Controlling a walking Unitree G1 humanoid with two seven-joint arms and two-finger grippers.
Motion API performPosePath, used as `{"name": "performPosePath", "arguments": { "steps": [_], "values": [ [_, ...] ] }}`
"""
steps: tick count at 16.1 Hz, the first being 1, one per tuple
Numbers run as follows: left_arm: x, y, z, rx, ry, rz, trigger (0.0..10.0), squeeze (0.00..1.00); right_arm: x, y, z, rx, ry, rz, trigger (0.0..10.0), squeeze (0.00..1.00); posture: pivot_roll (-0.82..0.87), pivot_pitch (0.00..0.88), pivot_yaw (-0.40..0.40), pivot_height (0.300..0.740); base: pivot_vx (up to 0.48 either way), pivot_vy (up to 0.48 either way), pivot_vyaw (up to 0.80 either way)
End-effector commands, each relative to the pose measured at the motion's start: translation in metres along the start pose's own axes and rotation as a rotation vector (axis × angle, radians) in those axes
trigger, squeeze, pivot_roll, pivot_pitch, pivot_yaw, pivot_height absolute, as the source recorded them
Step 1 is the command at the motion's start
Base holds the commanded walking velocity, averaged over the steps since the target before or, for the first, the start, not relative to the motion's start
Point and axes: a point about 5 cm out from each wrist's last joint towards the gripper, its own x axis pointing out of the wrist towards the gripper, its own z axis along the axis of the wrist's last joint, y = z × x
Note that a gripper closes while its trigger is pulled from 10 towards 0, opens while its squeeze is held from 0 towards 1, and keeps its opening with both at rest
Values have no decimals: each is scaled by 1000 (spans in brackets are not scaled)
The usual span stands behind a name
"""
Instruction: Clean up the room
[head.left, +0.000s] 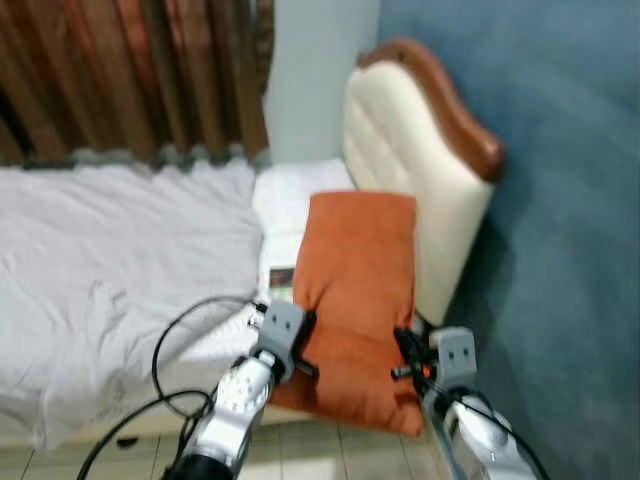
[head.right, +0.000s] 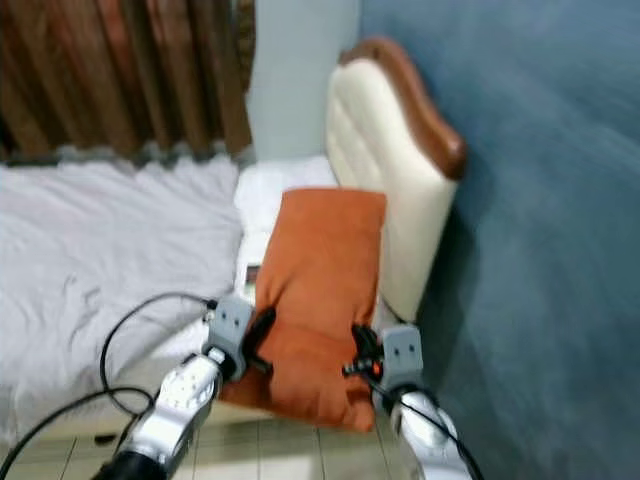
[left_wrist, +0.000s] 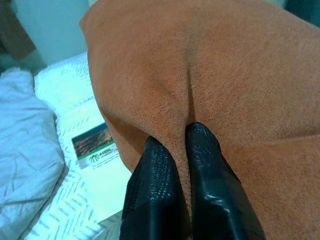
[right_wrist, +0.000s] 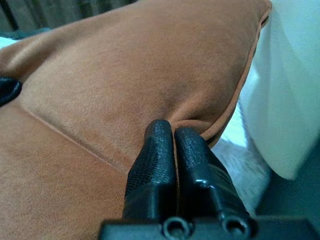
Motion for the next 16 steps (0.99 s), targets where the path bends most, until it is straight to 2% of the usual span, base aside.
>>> {"name": "performPosePath", "arguments": {
  "steps": [1,10,12,14,16],
  "values": [
    [-14,62,1,-14,4,277,10000,0,-13,-37,-1,-14,6,-158,10000,0,-45,0,-37,740,480,0,0],
    [-14,62,0,-22,11,273,10000,0,-15,-37,-3,-16,14,-154,10000,0,-45,0,-38,740,480,0,0],
    [-14,62,-1,-33,16,275,10000,0,-16,-37,-4,-17,16,-153,10000,0,-48,0,-37,740,480,0,0],
    [-13,61,-2,-84,18,278,10000,0,-16,-37,-4,-17,16,-153,10000,0,-49,0,-36,740,480,0,0],
    [-13,61,-2,-75,17,273,10000,0,-16,-36,-3,-14,13,-151,10000,0,-50,0,-36,740,480,0,0]
  ]
}}
